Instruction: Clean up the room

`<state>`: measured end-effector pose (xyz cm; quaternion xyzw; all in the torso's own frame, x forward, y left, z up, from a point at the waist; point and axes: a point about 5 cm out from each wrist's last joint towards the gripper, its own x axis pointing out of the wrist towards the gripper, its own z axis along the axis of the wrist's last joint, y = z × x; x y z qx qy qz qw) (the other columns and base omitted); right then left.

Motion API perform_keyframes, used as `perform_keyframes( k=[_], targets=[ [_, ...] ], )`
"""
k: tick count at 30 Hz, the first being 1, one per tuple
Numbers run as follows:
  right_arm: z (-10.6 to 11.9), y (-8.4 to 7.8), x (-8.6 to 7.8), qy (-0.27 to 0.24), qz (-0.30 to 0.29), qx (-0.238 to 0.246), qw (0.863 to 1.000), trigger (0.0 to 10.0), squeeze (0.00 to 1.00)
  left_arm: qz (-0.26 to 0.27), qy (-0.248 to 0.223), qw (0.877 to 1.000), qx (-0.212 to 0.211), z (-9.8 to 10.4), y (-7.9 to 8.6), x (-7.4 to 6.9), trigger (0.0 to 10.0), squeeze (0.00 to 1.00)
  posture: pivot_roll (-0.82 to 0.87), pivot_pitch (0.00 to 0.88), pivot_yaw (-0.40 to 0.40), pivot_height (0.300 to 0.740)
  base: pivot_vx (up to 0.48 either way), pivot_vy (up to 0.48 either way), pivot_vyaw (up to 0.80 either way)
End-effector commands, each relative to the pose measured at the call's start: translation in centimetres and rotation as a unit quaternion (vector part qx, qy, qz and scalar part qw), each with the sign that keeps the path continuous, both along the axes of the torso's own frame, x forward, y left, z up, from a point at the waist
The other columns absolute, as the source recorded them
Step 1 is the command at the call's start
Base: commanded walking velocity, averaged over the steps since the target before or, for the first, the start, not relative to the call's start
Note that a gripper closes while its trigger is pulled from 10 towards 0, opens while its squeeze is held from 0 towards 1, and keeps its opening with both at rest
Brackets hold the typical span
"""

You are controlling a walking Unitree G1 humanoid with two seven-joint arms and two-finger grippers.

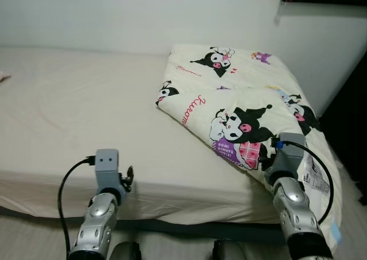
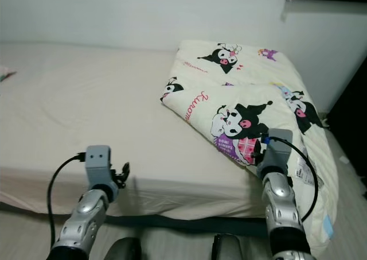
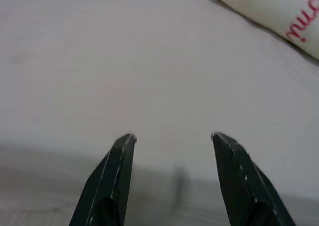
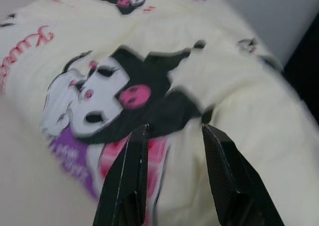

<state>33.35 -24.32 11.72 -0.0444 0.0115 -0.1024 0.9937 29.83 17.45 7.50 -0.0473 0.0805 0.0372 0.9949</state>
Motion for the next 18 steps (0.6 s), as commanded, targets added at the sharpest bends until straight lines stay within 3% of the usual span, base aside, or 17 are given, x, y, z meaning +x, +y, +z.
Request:
perform_keyframes(
  k=[1,10,17,18],
  targets=[
    [0.7,-1.5,0.3,-0.009,-0.032,-0.016,0.999,10.0,0.0,0.01,0.0,1.0,-0.003,0.1,0.5,-0.5,10.0,0.0,0.03,0.09,-0.101,0.582,0.0,0.0,0.0],
    [2.2,-7.0,0.7,-0.003,-0.133,0.035,0.99,10.0,0.0,-0.001,-0.002,1.0,0.007,0.8,0.9,-1.0,10.0,0.0,0.07,0.124,-0.064,0.582,0.0,0.0,0.0],
    [2.6,-8.2,0.8,-0.013,-0.144,0.098,0.985,10.0,0.0,-0.009,-0.012,1.0,0.017,1.8,1.1,-1.2,10.0,0.0,0.1,0.153,-0.048,0.582,0.0,0.0,0.0],
    [2.6,-8.4,0.8,-0.021,-0.145,0.115,0.982,10.0,1.0,-0.012,-0.015,1.0,0.019,2.2,1.2,-1.2,10.0,0.0,0.11,0.158,-0.045,0.582,0.0,0.0,0.0]
  ],
)
